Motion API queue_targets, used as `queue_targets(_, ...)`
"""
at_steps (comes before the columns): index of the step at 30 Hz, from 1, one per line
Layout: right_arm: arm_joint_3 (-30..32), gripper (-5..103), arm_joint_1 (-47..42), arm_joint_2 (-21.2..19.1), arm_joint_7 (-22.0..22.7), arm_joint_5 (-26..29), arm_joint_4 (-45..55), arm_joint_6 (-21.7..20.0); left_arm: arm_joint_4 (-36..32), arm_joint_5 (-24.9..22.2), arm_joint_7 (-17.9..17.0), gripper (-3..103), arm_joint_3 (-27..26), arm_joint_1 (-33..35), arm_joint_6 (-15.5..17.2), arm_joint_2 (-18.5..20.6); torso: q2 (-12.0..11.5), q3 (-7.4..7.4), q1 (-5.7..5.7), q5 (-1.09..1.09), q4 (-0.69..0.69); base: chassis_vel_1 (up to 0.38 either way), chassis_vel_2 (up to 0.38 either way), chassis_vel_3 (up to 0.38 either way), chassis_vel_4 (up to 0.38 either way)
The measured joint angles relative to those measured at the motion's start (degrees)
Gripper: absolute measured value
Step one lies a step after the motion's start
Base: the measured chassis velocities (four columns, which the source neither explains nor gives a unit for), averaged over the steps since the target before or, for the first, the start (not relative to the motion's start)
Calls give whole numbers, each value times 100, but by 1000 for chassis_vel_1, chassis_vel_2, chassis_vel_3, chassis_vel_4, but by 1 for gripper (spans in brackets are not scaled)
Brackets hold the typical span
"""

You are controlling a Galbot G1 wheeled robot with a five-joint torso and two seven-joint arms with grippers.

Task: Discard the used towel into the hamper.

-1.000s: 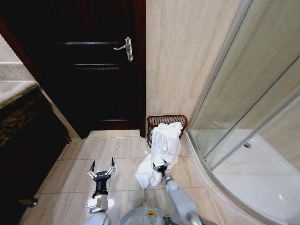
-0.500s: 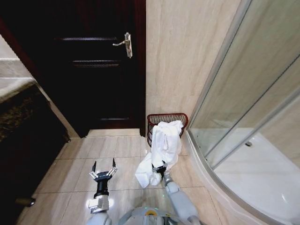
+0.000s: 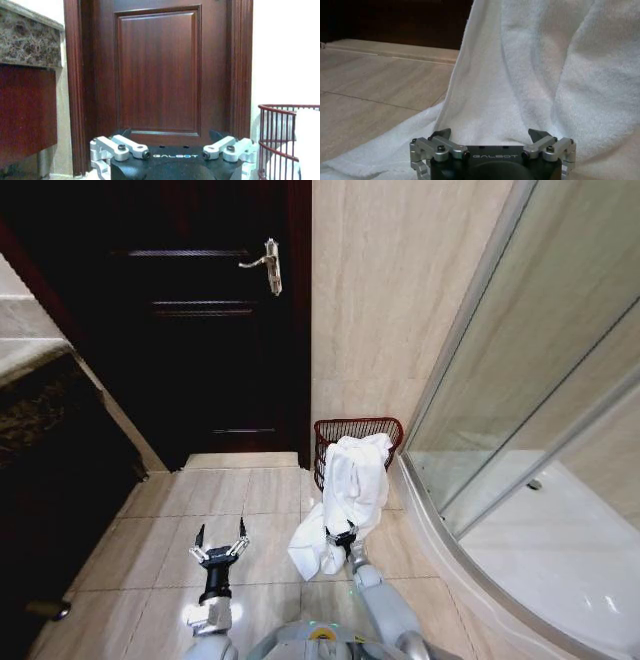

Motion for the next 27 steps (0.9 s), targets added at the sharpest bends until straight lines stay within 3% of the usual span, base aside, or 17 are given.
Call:
queue_targets(10, 8, 100, 176, 0, -19, 41, -280, 13, -12, 7, -73, 100, -20, -7, -91, 12, -172, -121, -52, 0, 0, 0, 0, 0, 0)
queue_targets(24, 24, 102, 474, 0, -82, 49, -755, 98, -39, 32, -185, 100, -31, 31, -126, -5, -158, -110, -50, 0, 0, 0, 0, 0, 0)
queue_targets(27, 28, 99, 516, 0, -114, 59, -802, 98, -40, 23, -191, 100, -42, 26, -127, 13, -153, -107, -48, 0, 0, 0, 0, 0, 0)
